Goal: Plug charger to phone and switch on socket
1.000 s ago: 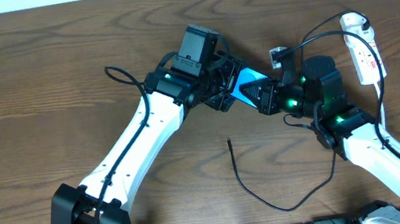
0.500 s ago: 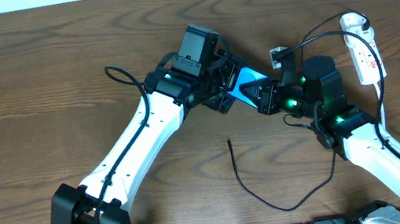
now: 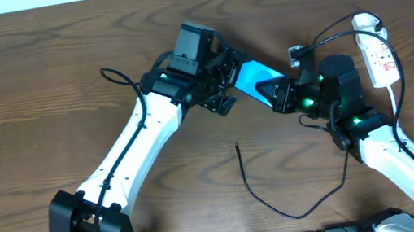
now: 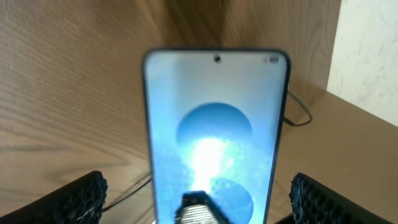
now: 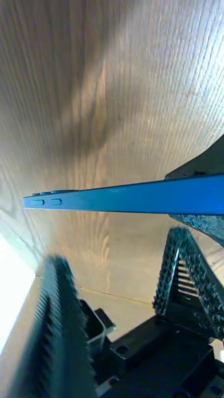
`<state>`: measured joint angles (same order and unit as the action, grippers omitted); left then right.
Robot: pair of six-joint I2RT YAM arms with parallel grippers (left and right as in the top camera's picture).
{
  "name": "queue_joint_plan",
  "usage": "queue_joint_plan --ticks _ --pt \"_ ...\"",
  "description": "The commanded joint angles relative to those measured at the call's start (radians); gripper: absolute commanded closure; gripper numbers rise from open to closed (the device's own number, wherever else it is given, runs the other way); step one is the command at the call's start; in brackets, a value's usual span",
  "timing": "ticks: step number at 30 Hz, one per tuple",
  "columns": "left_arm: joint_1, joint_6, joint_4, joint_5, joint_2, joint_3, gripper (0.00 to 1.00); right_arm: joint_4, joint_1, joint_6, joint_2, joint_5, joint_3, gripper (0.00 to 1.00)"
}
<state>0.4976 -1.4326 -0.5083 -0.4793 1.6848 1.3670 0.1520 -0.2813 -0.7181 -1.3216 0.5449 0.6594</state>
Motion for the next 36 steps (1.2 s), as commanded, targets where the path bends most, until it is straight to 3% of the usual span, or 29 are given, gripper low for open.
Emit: queue_joint_plan --ticks 1,7,8,10,12,15,36 --pt "-0.027 0.077 0.009 -0.057 -0.021 0.006 0.06 0.01 0.035 -0.165 0.001 0.006 0.017 0.99" --pt "-0.043 0.102 0.011 -0.059 -0.021 0.006 0.06 0.01 0.058 -0.515 0.001 0.007 0.017 0.99" --pt "-0.045 0.105 0.019 -0.057 -0.021 0.006 0.06 0.013 0.058 -0.649 0.001 0.019 0.017 0.99" --pt "-0.045 0.104 0.025 -0.036 -0.021 0.006 0.06 0.013 0.057 -0.773 0.001 0.05 0.017 0.99" --pt "-0.045 0.104 0.025 0.037 -0.021 0.006 0.06 0.014 0.057 -0.945 0.001 0.104 0.017 0.99" --pt "-0.045 0.095 0.025 0.112 -0.021 0.006 0.06 0.019 0.057 -1.072 0.001 0.154 0.017 0.99" --pt "-0.044 -0.175 0.077 0.132 -0.021 0.006 0.06 0.216 0.049 -1.326 0.001 0.24 0.017 0.99"
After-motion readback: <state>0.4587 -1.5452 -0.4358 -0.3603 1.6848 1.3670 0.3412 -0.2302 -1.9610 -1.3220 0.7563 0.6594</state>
